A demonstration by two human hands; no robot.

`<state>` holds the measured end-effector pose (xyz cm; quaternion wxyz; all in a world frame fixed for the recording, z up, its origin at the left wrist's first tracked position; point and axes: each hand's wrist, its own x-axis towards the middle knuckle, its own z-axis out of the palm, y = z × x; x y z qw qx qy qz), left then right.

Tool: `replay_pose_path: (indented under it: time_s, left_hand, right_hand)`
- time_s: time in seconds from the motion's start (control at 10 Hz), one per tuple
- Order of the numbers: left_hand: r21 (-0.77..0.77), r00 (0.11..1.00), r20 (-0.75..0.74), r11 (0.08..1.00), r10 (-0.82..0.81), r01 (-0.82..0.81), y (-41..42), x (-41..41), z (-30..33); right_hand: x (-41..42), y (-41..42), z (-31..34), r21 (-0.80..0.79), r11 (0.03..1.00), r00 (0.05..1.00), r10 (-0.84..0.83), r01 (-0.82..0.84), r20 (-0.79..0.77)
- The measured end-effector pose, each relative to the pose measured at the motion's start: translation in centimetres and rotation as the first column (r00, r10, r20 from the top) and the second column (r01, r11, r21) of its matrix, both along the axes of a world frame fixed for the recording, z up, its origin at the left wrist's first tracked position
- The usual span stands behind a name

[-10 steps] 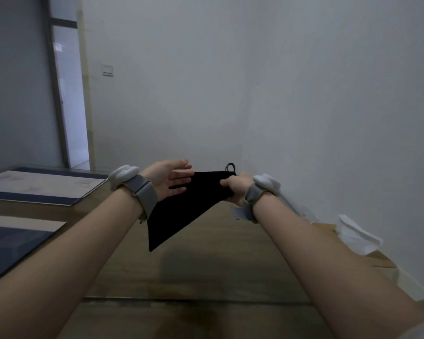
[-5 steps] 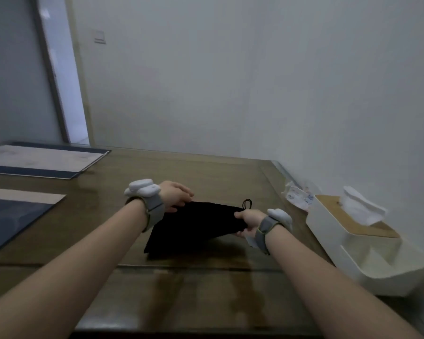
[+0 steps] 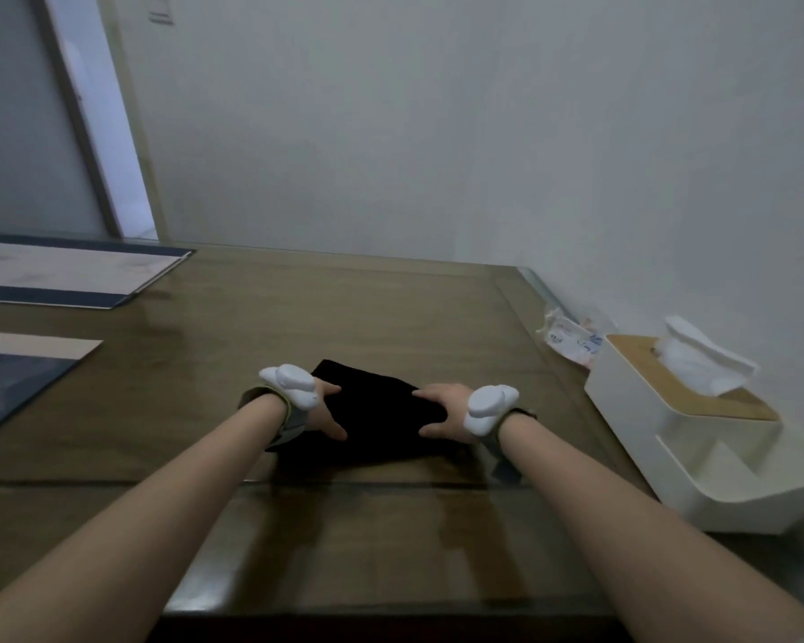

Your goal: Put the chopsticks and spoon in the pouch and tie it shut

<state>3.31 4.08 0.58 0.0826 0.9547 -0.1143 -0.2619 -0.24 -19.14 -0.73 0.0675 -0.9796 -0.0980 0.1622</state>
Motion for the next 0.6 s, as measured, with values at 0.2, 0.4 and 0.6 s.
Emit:
replay_pose_path:
  time_s: [0.2, 0.4, 0.6]
  left_hand:
    - [0.083, 1.0, -0.002, 0.996, -0.024, 0.024, -0.9, 0.2, 0.0]
    - [0.005, 0.999, 0.035, 1.0, 0.027, -0.027, -1.4, 1.3, 2.3]
    - [-0.16, 0.979, 0.193, 0.987, 0.062, -0.031, -3.6, 5.2, 6.1]
  right_hand:
    - [1.3, 0.4, 0.5, -0.112, 0.993, 0.993, 0.027, -0.04, -0.117]
    - [2.3, 2.2, 4.2, -0.203, 0.977, 0.998, 0.06, -0.064, -0.024]
    - [6.5, 2.4, 9.0, -0.156, 0.988, 0.984, 0.006, 0.021, 0.176]
